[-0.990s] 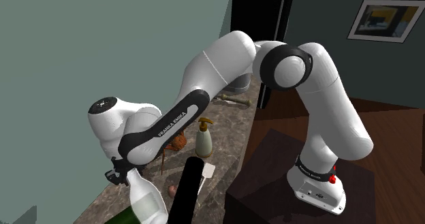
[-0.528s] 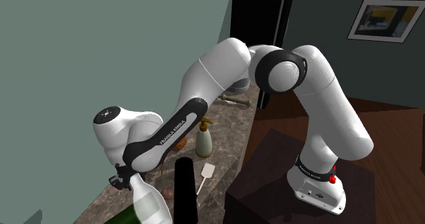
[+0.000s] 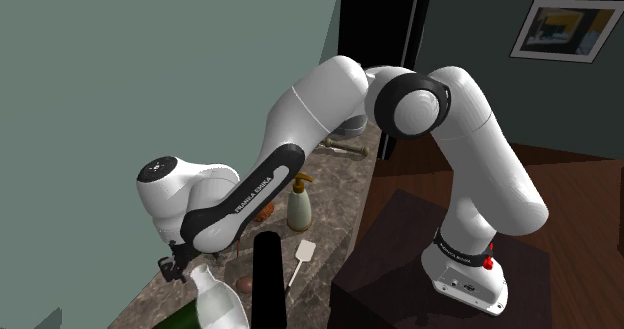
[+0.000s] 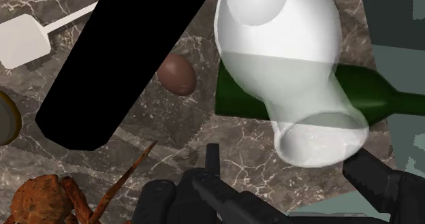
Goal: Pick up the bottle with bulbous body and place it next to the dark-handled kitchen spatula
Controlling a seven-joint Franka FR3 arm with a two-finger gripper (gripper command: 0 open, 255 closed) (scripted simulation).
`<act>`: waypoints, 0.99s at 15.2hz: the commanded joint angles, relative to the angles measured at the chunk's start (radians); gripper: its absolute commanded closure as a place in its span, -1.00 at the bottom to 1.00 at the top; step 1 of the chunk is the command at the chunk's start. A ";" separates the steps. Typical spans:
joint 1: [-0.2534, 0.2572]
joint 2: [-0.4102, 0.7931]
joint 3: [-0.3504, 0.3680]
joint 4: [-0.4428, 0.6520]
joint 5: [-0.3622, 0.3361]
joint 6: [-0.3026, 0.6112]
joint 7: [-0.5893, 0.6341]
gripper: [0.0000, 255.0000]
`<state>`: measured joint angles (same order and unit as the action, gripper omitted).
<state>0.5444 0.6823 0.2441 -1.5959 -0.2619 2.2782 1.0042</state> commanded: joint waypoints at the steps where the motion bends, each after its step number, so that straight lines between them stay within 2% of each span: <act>1: 0.000 0.000 0.000 0.000 0.000 0.000 0.000 -1.00; 3: 0.000 0.000 0.000 0.000 0.000 0.000 0.000 -1.00; 7: -0.008 -0.077 0.017 0.009 0.023 -0.084 -0.013 -1.00; 15: -0.008 -0.076 0.017 0.008 0.023 -0.084 -0.013 -1.00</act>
